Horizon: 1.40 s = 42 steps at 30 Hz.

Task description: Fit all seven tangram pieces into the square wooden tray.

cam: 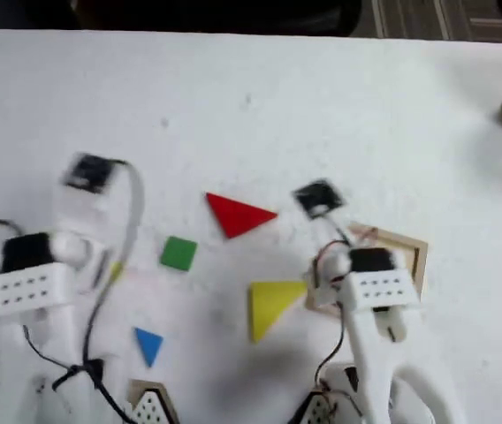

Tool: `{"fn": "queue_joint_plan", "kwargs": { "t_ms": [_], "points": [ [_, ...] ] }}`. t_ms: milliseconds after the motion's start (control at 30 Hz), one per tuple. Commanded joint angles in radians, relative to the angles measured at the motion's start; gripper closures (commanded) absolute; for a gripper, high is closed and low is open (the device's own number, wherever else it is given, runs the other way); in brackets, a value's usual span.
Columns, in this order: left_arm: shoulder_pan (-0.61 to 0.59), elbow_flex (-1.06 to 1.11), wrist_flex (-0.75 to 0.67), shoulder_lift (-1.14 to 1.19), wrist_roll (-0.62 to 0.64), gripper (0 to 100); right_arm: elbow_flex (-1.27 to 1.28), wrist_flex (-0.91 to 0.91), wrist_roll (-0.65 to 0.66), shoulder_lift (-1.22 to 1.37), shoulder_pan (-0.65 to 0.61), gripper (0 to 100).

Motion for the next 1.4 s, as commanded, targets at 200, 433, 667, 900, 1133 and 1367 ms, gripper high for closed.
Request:
{"fn": "queue_joint_plan", "kwargs": {
  "t_ms": [200, 433, 667, 900, 1133, 1367],
  "points": [
    [-0.657, -0.121, -0.164, -0.008, 0.026, 77, -0.094, -0.03, -0.149, -0.096, -0.599, 97.7],
    [-0.788, -0.247, -0.259, 0.262, 0.031, 77, -0.087, -0.331, -0.311, 0.096, -0.914, 97.4],
    [-0.837, -0.436, -0.259, 0.518, 0.029, 77, -0.189, -0.441, -0.394, 0.357, -1.121, 80.8],
    [-0.835, -0.468, -0.264, 0.559, 0.031, 77, -0.328, -0.435, -0.394, 0.567, -1.187, 80.8],
    [-0.837, -0.46, -0.265, 0.561, 0.026, 77, -0.367, -0.433, -0.391, 0.648, -1.112, 87.5],
    [-0.84, -0.46, -0.265, 0.561, 0.025, 77, -0.368, -0.412, -0.391, 0.642, -0.898, 89.6]
  ]
}}
